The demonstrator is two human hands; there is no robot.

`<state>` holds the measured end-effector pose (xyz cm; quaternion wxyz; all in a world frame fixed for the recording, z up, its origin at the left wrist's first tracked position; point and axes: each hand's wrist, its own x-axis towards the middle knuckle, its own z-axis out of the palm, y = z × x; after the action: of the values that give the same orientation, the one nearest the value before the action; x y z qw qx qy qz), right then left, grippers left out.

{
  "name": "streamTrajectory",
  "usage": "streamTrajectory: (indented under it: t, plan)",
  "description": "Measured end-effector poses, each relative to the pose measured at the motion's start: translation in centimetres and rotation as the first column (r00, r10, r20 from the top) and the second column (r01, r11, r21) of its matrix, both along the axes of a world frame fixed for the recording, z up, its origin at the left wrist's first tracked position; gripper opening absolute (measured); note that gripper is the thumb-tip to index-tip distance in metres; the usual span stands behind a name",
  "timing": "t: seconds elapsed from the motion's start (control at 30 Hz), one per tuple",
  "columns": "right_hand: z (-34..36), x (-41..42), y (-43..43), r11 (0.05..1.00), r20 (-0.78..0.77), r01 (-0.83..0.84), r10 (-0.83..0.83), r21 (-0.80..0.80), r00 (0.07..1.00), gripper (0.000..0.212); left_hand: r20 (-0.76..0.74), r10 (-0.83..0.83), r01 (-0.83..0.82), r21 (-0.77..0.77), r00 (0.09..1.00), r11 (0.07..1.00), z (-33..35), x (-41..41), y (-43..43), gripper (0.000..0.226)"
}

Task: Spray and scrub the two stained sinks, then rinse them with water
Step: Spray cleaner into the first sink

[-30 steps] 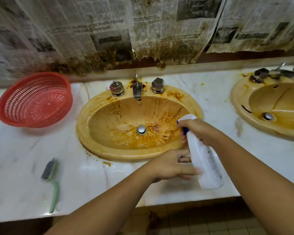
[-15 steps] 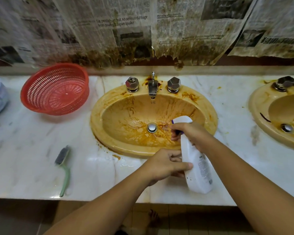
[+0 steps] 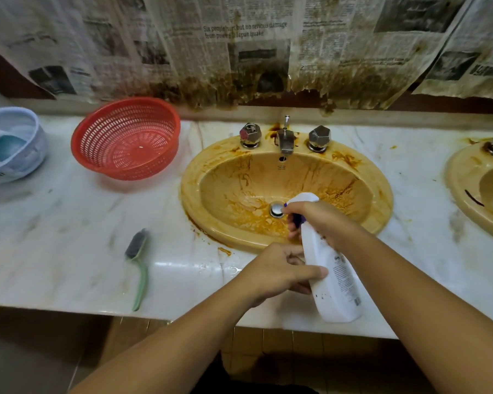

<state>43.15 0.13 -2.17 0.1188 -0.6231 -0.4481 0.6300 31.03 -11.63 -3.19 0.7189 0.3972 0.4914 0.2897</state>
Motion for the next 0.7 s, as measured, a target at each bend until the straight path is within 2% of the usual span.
streamTrajectory:
  t: [0.17,0.33,0.43,0.53,0.7]
  plan:
    - [-0.2,-4.3,-1.1,1.0,0.088,0.021,-0.023,0.023,0.996,0.038,-0.057,0.013,-0.011,0.029,0.998,1.0,0.4,-4.6,-0.8,0.037]
    - [-0.3,-9.2,-2.1,0.978,-0.067,0.199,-0.194,0.063,0.979,0.025,-0.152,-0.02,0.032,0.081,0.988,0.996,0.4,-10.3,-0.9,0.031]
    - [-0.7,-11.6,-2.4,0.953,-0.066,0.288,-0.283,0.098,0.957,0.029,-0.236,-0.07,0.105,0.139,0.969,0.985,-0.1,-13.4,-0.7,0.031]
    - [-1.0,-14.0,-3.0,0.938,-0.046,0.332,-0.329,0.105,0.943,0.034,-0.348,-0.093,0.169,0.197,0.933,0.966,-0.5,-15.8,-0.9,0.041]
    - [-1.1,-18.2,-4.6,0.916,-0.098,0.352,-0.339,0.19,0.936,0.024,-0.483,-0.036,0.18,0.255,0.875,0.95,-0.7,-19.6,-1.5,0.046]
